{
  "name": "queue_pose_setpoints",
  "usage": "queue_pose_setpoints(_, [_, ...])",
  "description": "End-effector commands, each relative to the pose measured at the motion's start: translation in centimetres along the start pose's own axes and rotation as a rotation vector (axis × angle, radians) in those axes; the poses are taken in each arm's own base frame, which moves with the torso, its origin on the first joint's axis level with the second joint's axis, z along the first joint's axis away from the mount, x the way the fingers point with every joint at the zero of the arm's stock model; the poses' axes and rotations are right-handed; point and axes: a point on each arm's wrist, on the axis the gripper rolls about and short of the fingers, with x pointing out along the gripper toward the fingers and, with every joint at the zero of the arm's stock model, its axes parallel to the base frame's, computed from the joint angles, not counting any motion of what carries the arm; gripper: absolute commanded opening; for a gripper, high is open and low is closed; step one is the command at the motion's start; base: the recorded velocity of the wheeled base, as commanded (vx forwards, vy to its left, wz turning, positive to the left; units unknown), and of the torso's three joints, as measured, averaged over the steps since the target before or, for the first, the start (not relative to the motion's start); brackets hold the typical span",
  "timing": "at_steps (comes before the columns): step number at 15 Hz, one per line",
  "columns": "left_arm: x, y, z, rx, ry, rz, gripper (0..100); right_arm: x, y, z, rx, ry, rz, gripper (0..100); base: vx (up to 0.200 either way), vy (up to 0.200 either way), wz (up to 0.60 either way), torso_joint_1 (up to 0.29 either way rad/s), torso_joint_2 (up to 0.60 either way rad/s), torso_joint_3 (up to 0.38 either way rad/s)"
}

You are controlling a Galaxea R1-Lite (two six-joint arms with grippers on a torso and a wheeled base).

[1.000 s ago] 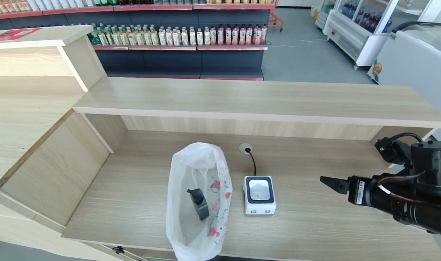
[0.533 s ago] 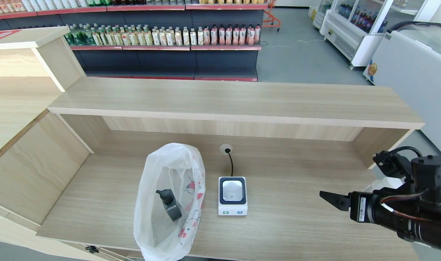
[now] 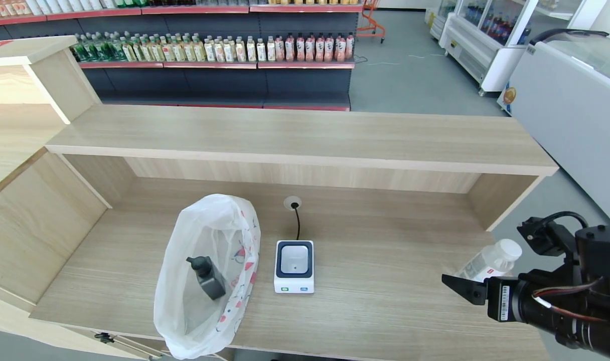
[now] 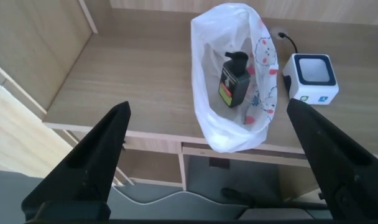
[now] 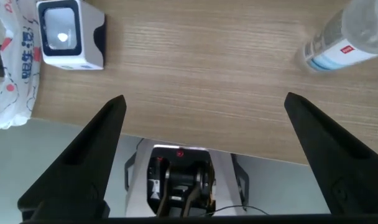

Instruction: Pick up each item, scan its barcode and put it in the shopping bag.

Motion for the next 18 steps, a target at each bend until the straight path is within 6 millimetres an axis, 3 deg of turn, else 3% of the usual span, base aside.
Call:
queue_pose_setpoints(1, [0.0, 0.0, 0.0, 0.001, 0.0, -0.001, 100, 0.0, -0.1, -0.3, -0.003, 0.01, -0.008, 100, 0.0, 0.0, 0.0, 0.0, 0.0, 0.0])
queue_pose_setpoints(6, [0.0, 0.0, 0.0, 0.001, 0.0, -0.001, 100, -0.3, -0.4, -0.6, -0.041, 0.01, -0.02, 100, 0.0, 0.0, 0.0, 0.0, 0.0, 0.0])
queue_pose_setpoints(18, [0.0, 0.0, 0.0, 0.001, 0.0, -0.001, 100, 0.0, -1.1, -2.6, -0.087, 0.077, -0.118, 100, 0.0, -0.183, 0.0, 0.005, 0.0, 0.003])
